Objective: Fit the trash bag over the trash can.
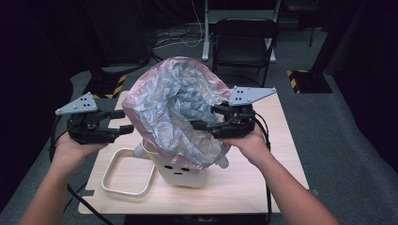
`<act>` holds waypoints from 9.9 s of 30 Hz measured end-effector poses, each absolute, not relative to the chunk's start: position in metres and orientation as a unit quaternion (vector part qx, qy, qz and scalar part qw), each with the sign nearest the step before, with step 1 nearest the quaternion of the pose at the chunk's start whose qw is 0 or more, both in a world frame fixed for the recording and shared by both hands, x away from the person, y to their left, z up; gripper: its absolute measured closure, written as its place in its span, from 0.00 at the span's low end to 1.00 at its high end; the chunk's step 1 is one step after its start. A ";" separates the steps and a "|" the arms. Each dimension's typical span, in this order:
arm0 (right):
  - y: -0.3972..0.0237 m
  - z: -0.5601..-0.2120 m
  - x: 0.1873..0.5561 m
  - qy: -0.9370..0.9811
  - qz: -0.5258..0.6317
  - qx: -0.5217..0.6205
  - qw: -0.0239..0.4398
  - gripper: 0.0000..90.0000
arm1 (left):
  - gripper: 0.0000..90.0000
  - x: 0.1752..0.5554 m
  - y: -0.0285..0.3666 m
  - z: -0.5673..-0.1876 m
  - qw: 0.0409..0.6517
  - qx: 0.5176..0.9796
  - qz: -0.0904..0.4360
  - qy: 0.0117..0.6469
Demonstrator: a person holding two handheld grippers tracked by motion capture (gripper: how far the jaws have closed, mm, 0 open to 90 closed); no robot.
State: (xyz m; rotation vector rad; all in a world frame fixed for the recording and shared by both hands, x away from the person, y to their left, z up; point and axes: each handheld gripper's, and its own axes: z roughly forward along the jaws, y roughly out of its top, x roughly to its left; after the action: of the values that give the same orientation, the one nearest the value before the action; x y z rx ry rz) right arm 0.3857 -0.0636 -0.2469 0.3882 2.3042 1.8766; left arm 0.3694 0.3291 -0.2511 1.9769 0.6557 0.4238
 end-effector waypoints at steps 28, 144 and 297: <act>-0.051 -0.236 0.381 0.795 0.590 0.113 0.084 0.21 | 0.39 0.369 0.336 -0.241 0.475 0.815 0.178 0.280; -0.137 -0.258 0.409 0.740 0.625 0.218 0.121 0.68 | 0.65 0.414 0.304 -0.250 0.514 0.792 0.140 0.298; -0.101 -0.335 0.332 0.767 0.617 0.159 0.073 0.61 | 0.60 0.324 0.299 -0.317 0.506 0.830 0.097 0.211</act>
State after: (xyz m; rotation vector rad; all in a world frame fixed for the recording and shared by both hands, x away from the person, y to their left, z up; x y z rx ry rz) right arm 0.3322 -0.1006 -0.3348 0.4761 2.3054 1.8531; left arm 0.3245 0.2986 -0.3175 2.0031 0.5101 0.2344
